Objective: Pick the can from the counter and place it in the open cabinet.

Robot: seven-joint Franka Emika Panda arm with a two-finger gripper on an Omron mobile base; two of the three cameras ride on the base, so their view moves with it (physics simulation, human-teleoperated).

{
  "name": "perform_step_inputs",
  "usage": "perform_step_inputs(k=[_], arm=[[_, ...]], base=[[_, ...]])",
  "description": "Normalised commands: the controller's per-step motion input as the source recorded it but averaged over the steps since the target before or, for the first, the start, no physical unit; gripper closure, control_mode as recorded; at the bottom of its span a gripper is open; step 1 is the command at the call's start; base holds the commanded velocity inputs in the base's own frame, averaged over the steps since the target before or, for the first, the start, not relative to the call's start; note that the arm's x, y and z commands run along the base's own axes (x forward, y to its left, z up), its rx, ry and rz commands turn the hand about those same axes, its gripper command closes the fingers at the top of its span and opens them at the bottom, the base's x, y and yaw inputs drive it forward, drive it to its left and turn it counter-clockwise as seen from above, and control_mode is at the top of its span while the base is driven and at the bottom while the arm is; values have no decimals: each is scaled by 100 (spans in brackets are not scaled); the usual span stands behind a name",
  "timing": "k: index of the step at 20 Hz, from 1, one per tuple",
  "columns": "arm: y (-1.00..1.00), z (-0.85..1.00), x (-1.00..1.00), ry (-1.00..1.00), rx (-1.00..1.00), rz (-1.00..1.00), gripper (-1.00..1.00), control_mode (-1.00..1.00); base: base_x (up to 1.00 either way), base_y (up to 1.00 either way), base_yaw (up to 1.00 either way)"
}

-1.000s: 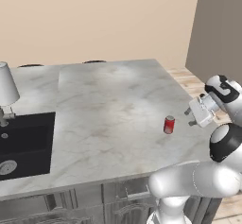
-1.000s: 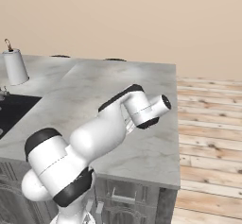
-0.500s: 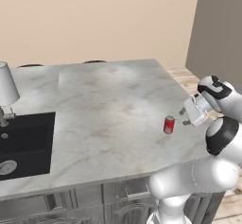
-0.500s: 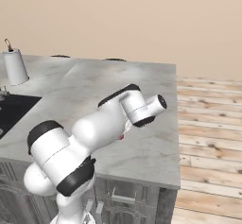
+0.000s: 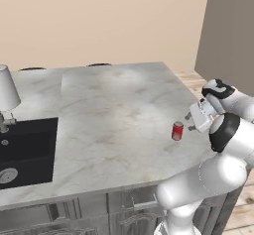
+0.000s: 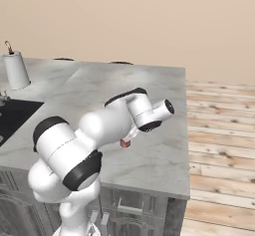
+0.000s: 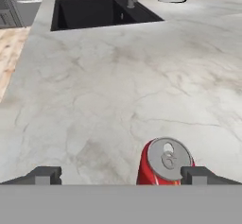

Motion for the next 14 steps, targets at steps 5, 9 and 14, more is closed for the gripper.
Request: perform_step_inputs(k=[5,9,14], arm=[[-4,-16,15,0,0,0,-100,-100],[-8,-17,12,0,1,0,-100,-100],[-5,-11,22,0,2,0,-100,-100]], base=[[0,0,0],[0,0,0],[0,0,0]])
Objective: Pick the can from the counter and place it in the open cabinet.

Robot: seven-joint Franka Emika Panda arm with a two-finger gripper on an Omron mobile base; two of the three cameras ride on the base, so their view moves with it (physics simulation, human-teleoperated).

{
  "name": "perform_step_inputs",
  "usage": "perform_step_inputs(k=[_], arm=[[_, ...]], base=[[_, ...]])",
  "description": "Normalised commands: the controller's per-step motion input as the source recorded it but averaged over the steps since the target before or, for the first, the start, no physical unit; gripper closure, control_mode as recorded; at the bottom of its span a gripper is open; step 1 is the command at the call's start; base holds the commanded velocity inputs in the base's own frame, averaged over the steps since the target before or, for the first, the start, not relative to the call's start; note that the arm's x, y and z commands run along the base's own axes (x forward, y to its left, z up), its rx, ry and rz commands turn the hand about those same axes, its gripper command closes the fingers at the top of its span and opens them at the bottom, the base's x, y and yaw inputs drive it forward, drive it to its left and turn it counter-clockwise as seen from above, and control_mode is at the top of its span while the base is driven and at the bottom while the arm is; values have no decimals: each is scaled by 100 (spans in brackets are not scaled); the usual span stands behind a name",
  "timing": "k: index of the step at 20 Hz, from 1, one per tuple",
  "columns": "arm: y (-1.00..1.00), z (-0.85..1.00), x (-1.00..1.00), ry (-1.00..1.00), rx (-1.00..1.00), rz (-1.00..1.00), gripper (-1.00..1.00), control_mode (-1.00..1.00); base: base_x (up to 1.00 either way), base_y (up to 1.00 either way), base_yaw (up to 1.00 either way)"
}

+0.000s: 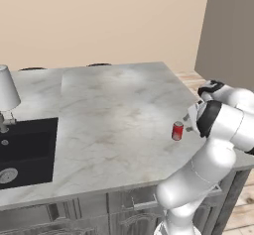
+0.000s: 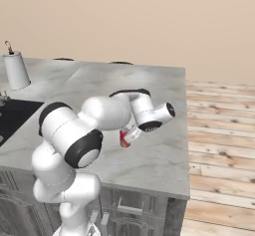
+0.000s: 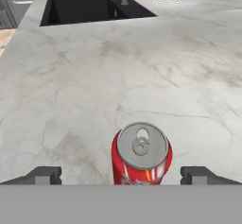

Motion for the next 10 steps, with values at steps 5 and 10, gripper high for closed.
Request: perform_step_inputs(k=[5,10], arm=[[-2,-10,21,0,2,0,-100,-100],[0,-15,4,0,0,3,-100,-100]], base=[[0,0,0],[0,0,0]])
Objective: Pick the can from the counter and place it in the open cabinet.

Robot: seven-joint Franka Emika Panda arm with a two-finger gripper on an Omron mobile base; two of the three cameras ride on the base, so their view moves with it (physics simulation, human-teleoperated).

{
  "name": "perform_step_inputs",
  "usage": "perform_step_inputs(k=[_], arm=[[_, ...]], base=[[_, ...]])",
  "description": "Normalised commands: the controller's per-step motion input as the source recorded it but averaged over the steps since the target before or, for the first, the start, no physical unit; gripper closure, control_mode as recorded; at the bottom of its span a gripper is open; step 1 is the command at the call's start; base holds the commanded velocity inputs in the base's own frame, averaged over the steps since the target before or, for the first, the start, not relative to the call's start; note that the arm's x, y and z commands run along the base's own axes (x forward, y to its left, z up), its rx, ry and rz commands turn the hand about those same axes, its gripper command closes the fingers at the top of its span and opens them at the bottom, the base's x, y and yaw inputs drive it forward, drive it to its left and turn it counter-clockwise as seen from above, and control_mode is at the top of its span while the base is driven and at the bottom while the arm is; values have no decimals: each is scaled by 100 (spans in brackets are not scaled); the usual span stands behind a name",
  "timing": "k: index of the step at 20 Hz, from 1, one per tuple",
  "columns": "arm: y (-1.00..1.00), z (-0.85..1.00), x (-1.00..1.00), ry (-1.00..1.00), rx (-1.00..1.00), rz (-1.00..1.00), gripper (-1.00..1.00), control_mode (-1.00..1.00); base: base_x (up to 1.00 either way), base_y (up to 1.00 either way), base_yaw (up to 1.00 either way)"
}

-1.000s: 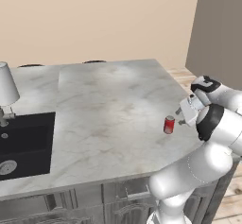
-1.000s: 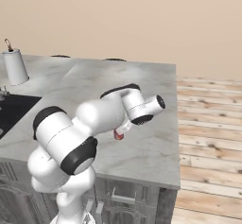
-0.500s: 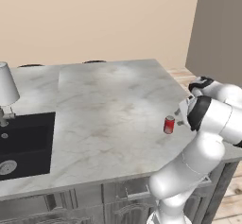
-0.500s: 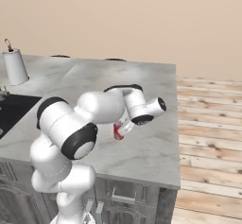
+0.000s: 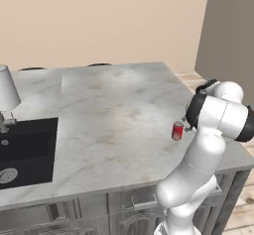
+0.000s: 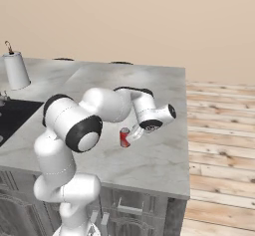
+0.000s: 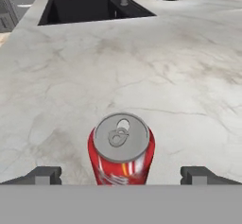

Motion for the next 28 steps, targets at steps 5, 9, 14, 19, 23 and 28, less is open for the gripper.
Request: perform_step_inputs(k=[5,9,14,19,23,28], arm=[[0,-12,3,0,1,4,-100,-100],[0,-10,6,0,3,4,-100,-100],[0,-10,1,0,6,4,-100,-100],[12,-10,0,0,5,4,-100,-100],[22,-10,0,0,3,3,-100,-100],[11,-5,0,0,4,3,-100,-100]], base=[[0,0,0],[0,0,0],[0,0,0],[0,0,0],[0,0,0],[0,0,0]])
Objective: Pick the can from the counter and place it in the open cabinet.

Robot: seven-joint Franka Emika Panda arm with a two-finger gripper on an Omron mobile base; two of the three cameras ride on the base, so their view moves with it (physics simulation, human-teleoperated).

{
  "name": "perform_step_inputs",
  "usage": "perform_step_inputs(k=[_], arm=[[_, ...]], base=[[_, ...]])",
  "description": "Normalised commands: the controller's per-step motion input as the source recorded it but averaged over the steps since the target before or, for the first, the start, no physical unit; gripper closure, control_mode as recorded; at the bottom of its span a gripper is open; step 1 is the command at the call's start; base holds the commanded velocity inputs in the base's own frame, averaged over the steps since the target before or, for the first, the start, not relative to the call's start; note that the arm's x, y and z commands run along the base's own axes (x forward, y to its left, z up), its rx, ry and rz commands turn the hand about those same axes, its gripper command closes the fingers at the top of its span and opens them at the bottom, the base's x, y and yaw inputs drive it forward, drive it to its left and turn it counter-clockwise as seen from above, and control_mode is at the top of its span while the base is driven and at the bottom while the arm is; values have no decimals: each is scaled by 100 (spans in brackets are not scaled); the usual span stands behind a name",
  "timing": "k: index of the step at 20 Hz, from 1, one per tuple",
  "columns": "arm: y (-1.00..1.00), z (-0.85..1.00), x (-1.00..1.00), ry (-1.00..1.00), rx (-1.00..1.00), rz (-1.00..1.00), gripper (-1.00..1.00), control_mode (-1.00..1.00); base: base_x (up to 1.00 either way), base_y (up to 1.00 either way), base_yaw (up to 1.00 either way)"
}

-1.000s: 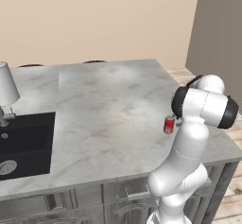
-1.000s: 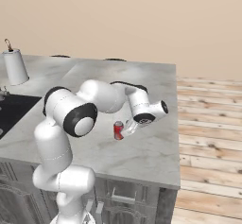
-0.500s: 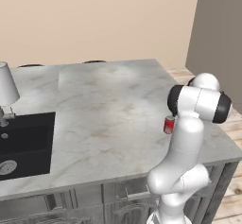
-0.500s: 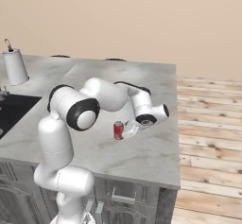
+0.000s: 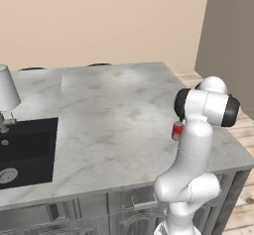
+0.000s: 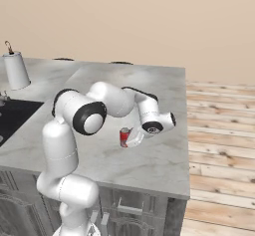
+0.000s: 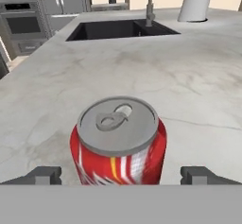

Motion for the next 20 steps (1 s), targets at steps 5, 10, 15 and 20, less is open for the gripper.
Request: perform_step_inputs(k=[5,10,15,20], arm=[[13,-5,0,0,4,2,100,-100],[6,-2,0,0,1,1,100,-100],[0,6,-2,-1,0,0,100,-100],[2,69,-23,-4,0,0,100,-100]], base=[[0,0,0],[0,0,0],[0,0,0],[0,0,0]])
